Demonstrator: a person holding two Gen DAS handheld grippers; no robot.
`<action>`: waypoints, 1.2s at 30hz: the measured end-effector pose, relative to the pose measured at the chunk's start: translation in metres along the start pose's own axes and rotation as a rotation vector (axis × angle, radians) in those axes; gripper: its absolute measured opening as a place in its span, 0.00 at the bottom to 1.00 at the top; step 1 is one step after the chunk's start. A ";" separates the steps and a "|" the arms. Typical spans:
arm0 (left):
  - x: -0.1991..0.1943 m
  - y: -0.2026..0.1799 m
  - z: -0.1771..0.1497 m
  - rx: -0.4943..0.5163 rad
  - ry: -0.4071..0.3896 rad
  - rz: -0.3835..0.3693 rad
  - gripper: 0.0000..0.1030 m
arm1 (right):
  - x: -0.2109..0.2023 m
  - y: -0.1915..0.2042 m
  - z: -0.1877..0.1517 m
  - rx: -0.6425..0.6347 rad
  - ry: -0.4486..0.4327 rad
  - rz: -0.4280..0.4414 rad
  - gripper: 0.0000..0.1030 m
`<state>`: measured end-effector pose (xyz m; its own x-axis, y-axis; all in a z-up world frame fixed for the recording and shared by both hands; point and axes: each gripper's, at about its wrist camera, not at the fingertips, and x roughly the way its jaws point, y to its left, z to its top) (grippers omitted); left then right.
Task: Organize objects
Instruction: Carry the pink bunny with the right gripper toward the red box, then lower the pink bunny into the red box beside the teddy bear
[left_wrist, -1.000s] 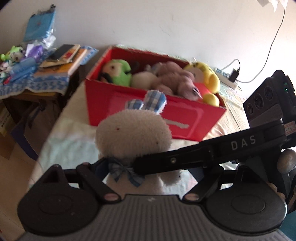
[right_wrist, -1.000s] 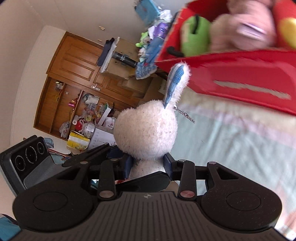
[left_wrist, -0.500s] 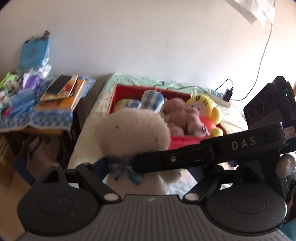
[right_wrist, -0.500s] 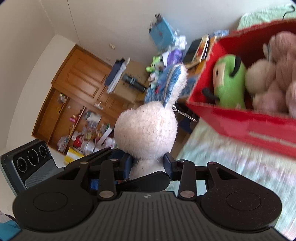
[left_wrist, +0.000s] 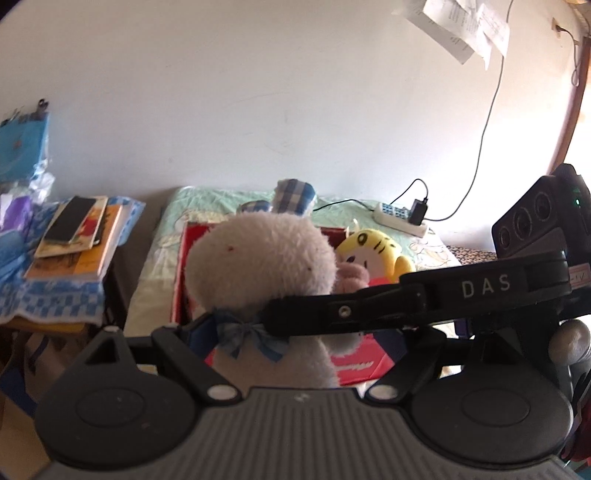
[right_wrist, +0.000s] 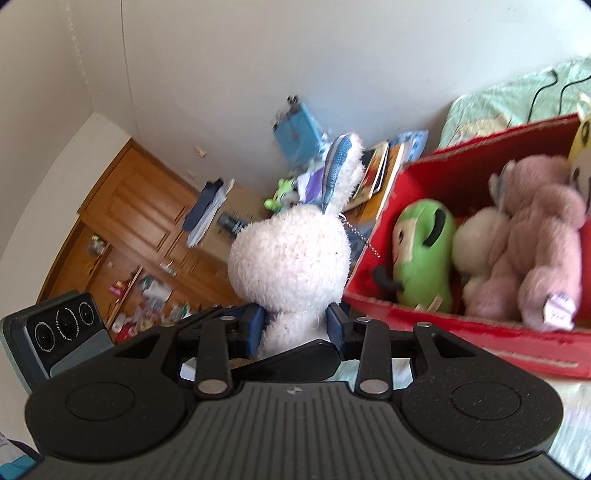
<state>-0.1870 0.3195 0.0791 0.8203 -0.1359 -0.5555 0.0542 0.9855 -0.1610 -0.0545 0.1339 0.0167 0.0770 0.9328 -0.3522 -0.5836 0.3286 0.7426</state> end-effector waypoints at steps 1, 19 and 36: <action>0.003 0.000 0.002 0.004 -0.002 -0.007 0.83 | 0.000 -0.001 0.002 0.001 -0.011 -0.007 0.38; 0.070 0.010 0.028 0.008 0.021 -0.092 0.83 | 0.002 -0.046 0.029 0.057 -0.152 -0.091 0.38; 0.121 0.018 0.021 0.011 0.127 -0.124 0.83 | 0.009 -0.084 0.021 0.172 -0.175 -0.154 0.38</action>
<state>-0.0752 0.3226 0.0263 0.7283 -0.2672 -0.6310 0.1569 0.9614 -0.2259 0.0125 0.1175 -0.0367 0.3012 0.8765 -0.3756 -0.4100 0.4747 0.7788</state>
